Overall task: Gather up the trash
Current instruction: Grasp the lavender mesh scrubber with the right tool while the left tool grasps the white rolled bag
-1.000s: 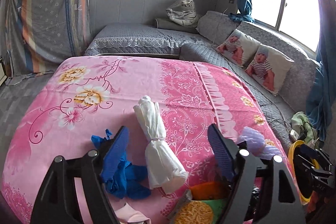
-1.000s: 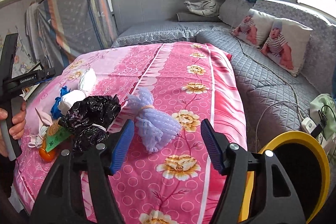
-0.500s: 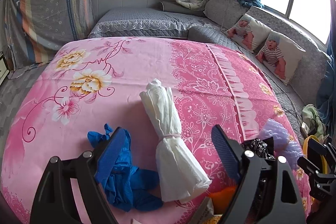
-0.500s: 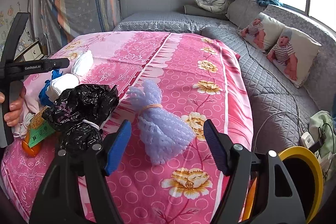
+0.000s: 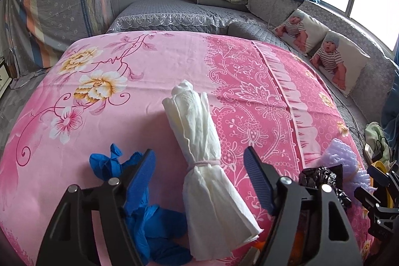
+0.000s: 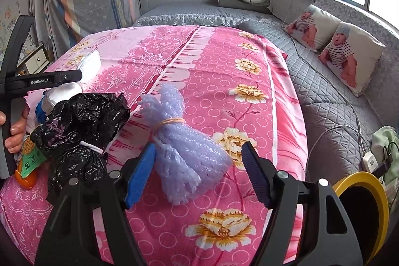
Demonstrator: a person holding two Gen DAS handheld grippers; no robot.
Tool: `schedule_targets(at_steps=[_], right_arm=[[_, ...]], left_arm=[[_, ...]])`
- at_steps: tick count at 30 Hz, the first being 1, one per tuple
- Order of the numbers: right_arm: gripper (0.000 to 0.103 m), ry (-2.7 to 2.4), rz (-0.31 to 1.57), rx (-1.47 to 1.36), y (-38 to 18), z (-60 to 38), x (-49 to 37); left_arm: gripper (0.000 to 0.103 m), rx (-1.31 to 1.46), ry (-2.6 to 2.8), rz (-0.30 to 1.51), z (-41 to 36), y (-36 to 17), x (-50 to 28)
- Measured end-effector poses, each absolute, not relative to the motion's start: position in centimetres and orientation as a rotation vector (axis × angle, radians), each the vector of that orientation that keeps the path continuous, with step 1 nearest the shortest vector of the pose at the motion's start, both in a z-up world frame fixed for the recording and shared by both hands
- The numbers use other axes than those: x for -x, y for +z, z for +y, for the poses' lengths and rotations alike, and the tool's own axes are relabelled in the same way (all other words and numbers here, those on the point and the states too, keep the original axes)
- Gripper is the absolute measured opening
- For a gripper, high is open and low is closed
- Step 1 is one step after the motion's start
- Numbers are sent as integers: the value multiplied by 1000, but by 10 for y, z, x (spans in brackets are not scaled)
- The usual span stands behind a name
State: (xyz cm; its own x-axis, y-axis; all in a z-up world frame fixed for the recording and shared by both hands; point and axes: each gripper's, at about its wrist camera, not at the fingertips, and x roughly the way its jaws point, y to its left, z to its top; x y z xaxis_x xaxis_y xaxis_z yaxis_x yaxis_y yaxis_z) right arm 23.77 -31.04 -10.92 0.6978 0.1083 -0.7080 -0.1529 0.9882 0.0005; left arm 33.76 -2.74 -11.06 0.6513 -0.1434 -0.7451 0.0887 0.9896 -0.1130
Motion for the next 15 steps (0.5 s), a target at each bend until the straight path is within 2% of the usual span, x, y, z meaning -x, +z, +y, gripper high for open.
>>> schedule_targets(at_steps=[1, 3, 5, 7, 8, 11, 15], right_arm=[[67, 145, 791, 61, -111, -310, -240], [66, 150, 805, 66, -114, -308, -243], [56, 153, 812, 69, -116, -305, -246], [49, 156, 822, 69, -117, -304, -247], [42, 157, 823, 64, -117, -304, -248], [29, 165, 828, 47, -118, -306, -249], [23, 166, 793, 39, -112, -307, -244]], left_arm=[[66, 63, -130, 856, -28, -113, -339], [54, 58, -128, 867, -29, -116, -341], [37, 58, -125, 887, -30, -120, -344], [29, 75, -138, 908, -28, -124, -347], [27, 83, -144, 916, -28, -126, -348], [25, 87, -137, 895, -27, -123, -344], [24, 119, -141, 872, -22, -114, -339]])
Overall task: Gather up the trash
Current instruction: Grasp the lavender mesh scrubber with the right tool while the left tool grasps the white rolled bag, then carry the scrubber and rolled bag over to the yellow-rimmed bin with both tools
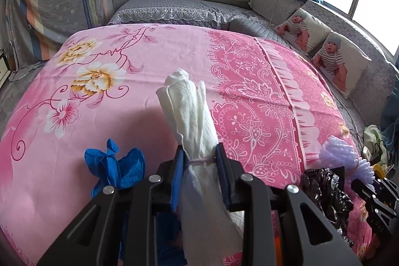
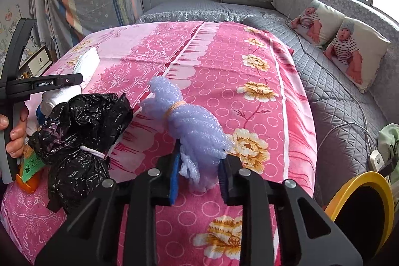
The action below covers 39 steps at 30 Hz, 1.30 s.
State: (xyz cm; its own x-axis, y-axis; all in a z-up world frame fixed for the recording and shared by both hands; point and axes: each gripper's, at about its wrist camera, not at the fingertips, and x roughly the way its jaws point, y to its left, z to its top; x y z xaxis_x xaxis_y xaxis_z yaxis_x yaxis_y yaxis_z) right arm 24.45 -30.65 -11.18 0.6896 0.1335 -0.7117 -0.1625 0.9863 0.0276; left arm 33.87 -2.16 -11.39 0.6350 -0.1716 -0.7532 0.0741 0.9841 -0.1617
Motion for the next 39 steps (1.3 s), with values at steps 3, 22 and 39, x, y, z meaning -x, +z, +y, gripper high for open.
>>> schedule_targets(at_steps=[3, 22, 39], right_arm=[[22, 163, 751, 31, -101, -310, -237], [22, 193, 657, -63, -52, -318, -196], [22, 137, 534, -124, -12, -349, -149]], left_arm=[[24, 141, -148, 837, -16, -100, -332], [24, 172, -200, 583, -16, -16, -264], [24, 155, -319, 503, -59, 19, -221]])
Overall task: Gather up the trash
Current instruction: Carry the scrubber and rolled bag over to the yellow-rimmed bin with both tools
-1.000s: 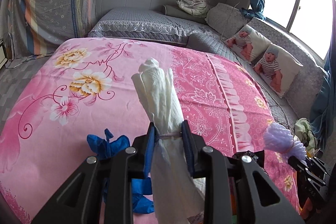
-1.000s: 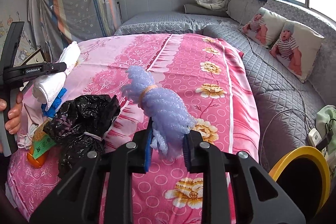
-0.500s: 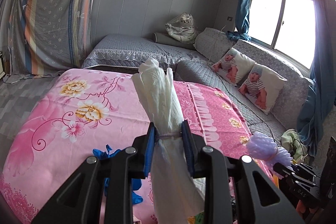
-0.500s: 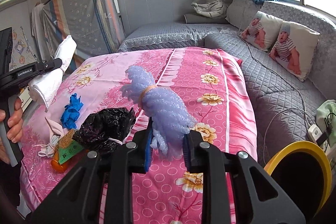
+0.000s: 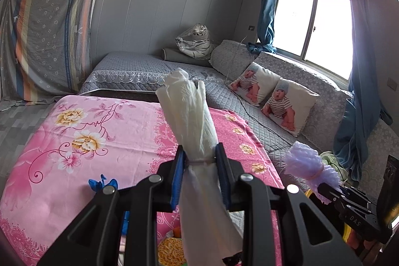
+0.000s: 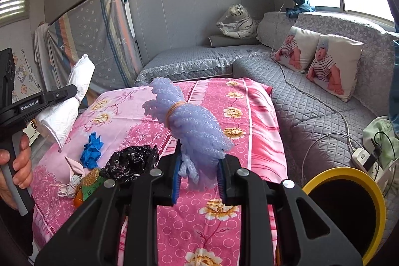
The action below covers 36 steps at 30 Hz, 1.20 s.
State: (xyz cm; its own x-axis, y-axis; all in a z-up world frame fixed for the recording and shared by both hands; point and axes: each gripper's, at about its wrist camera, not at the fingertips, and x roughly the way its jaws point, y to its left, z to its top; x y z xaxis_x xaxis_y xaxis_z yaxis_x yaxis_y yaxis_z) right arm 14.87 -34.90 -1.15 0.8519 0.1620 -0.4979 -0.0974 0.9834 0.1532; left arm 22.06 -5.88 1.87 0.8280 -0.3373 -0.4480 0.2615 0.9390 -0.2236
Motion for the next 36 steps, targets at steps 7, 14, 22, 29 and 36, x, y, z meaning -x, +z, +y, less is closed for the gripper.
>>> schedule_targets(at_steps=[7, 14, 22, 29, 36], right_arm=[[22, 96, 492, -138, -1, -362, -133], [22, 52, 446, -162, 9, -380, -117], [22, -51, 412, -219, 12, -424, -96], [22, -156, 405, -263, 5, -467, -78], [22, -245, 408, -316, -6, -504, -58]], left_arm=[[24, 136, -372, 493, -81, 24, -206], [24, 108, -417, 461, -105, 31, -190], [24, 64, -509, 469, -149, 31, -181], [24, 33, -603, 480, -197, 25, -174], [24, -2, -686, 505, -240, 18, -172]])
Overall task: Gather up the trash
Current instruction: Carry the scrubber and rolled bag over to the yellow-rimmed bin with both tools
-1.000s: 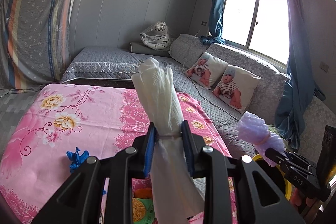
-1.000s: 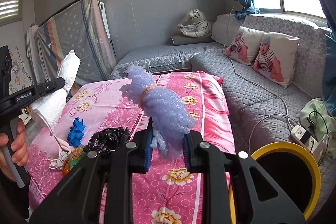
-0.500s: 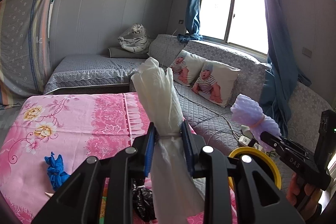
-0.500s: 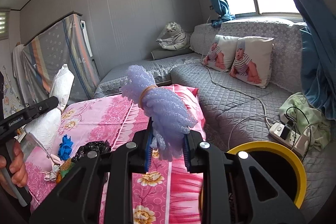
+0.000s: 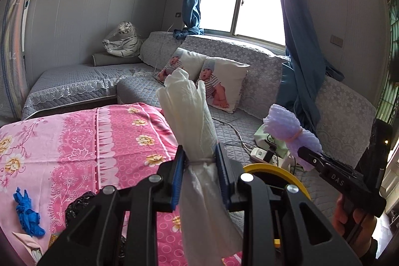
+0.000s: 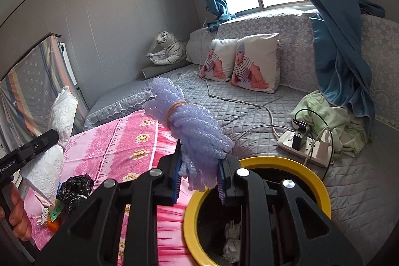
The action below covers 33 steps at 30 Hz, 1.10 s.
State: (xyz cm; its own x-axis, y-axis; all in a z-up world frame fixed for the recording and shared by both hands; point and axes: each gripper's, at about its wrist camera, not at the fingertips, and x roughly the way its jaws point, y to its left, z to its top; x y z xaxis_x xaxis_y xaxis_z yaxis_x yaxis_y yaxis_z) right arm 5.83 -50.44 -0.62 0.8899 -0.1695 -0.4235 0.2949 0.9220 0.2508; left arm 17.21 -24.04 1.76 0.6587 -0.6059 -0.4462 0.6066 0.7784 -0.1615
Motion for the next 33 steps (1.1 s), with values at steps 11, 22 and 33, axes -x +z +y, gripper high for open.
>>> schedule_targets(at_steps=[11, 22, 33], right_arm=[[22, -365, 433, -339, -28, -537, -42], [23, -416, 498, -395, -62, -564, -40], [23, -447, 558, -448, -89, -578, -40]], left_arm=[[24, -59, -813, 551, -307, -6, -173], [24, -75, -881, 639, -348, -41, -181], [24, -79, -928, 717, -374, -66, -188]])
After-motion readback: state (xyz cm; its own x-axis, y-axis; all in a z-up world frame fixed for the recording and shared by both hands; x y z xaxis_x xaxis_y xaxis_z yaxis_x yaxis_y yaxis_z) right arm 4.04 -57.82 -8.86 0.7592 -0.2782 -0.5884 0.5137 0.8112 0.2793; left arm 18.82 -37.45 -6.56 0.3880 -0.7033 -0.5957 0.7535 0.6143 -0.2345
